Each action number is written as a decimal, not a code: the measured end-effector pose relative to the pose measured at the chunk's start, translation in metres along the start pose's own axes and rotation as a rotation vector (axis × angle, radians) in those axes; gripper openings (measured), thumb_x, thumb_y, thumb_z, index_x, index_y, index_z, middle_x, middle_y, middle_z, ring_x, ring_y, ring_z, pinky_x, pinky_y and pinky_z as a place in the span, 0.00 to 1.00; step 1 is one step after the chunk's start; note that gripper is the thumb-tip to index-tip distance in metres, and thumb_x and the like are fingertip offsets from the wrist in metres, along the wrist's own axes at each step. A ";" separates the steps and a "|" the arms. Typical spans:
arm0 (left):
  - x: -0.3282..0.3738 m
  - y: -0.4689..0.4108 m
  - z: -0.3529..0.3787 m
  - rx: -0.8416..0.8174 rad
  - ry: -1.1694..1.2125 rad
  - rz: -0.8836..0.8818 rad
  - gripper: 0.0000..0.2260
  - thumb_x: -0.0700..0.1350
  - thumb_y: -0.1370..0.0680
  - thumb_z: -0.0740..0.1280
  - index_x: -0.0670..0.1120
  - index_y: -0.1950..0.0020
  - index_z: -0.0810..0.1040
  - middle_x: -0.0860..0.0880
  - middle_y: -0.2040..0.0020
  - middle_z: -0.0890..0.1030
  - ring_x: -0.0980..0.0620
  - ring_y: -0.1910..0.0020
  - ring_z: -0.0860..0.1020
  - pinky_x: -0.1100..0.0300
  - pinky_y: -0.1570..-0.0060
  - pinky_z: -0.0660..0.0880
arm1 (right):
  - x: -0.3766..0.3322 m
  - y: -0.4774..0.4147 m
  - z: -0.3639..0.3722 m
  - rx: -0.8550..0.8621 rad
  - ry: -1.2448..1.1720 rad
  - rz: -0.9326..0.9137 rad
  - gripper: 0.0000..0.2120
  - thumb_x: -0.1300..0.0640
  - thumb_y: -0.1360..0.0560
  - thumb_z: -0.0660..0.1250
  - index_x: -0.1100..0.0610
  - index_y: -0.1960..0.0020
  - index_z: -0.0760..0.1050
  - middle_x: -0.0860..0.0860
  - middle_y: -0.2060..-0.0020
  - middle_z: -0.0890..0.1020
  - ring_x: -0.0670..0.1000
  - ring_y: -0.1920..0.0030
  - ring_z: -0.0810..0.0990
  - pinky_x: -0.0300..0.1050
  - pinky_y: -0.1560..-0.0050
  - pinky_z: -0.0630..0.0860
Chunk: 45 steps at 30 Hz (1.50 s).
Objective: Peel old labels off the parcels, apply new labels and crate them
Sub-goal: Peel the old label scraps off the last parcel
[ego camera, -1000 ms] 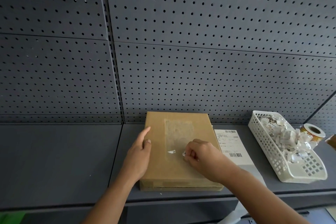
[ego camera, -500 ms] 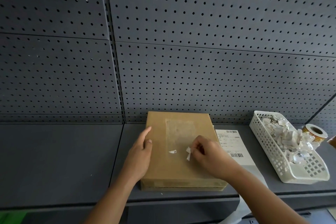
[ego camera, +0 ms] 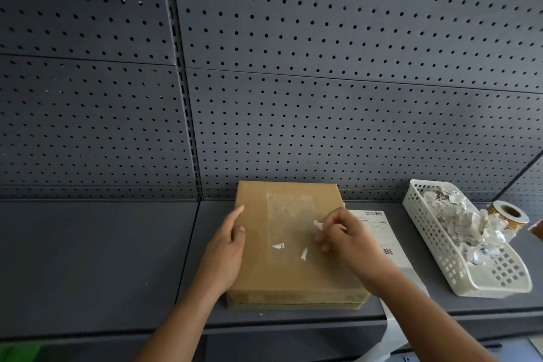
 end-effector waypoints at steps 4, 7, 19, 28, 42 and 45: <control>-0.003 -0.003 0.001 -0.003 0.001 0.001 0.20 0.52 0.14 0.52 0.69 0.24 0.59 0.56 0.20 0.62 0.69 0.44 0.68 0.74 0.56 0.63 | -0.002 -0.002 -0.003 0.006 -0.172 -0.003 0.05 0.69 0.22 0.63 0.61 0.55 0.71 0.57 0.55 0.85 0.57 0.55 0.85 0.53 0.51 0.80; -0.004 -0.004 0.001 0.003 0.006 0.009 0.20 0.52 0.14 0.52 0.69 0.24 0.59 0.56 0.20 0.62 0.65 0.39 0.71 0.69 0.52 0.66 | -0.008 -0.002 -0.001 -0.026 -0.056 -0.073 0.10 0.74 0.24 0.60 0.60 0.54 0.72 0.58 0.59 0.83 0.57 0.59 0.85 0.52 0.54 0.81; -0.006 -0.006 0.001 0.016 0.019 0.013 0.19 0.52 0.14 0.53 0.71 0.25 0.60 0.57 0.20 0.63 0.55 0.26 0.66 0.62 0.39 0.66 | -0.022 0.005 0.023 -0.090 0.578 -0.192 0.13 0.63 0.24 0.60 0.50 0.57 0.81 0.42 0.56 0.82 0.40 0.56 0.78 0.26 0.58 0.71; 0.000 -0.001 0.000 0.016 0.003 0.002 0.19 0.52 0.14 0.52 0.70 0.24 0.60 0.56 0.20 0.63 0.78 0.61 0.72 0.72 0.62 0.66 | -0.024 0.017 0.024 -0.049 0.552 -0.240 0.14 0.65 0.24 0.60 0.52 0.59 0.82 0.42 0.58 0.81 0.34 0.54 0.75 0.26 0.57 0.69; 0.001 0.000 0.000 0.021 0.008 0.015 0.20 0.52 0.14 0.53 0.70 0.24 0.60 0.56 0.20 0.62 0.60 0.33 0.71 0.64 0.48 0.67 | -0.015 0.015 0.019 -0.057 0.500 -0.188 0.15 0.64 0.22 0.60 0.51 0.57 0.82 0.41 0.55 0.81 0.37 0.54 0.76 0.29 0.55 0.71; 0.001 -0.001 0.001 0.014 0.011 0.021 0.19 0.52 0.14 0.53 0.70 0.24 0.60 0.57 0.21 0.63 0.73 0.54 0.75 0.74 0.61 0.69 | -0.012 0.014 0.014 -0.017 0.439 -0.160 0.15 0.64 0.22 0.60 0.50 0.56 0.82 0.40 0.56 0.81 0.35 0.56 0.76 0.28 0.59 0.70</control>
Point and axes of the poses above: each hand's wrist, its own y-axis away from the middle knuckle, its own z-axis out of the palm, x = y × z, the point moved 10 cm from there along -y, towards the middle knuckle
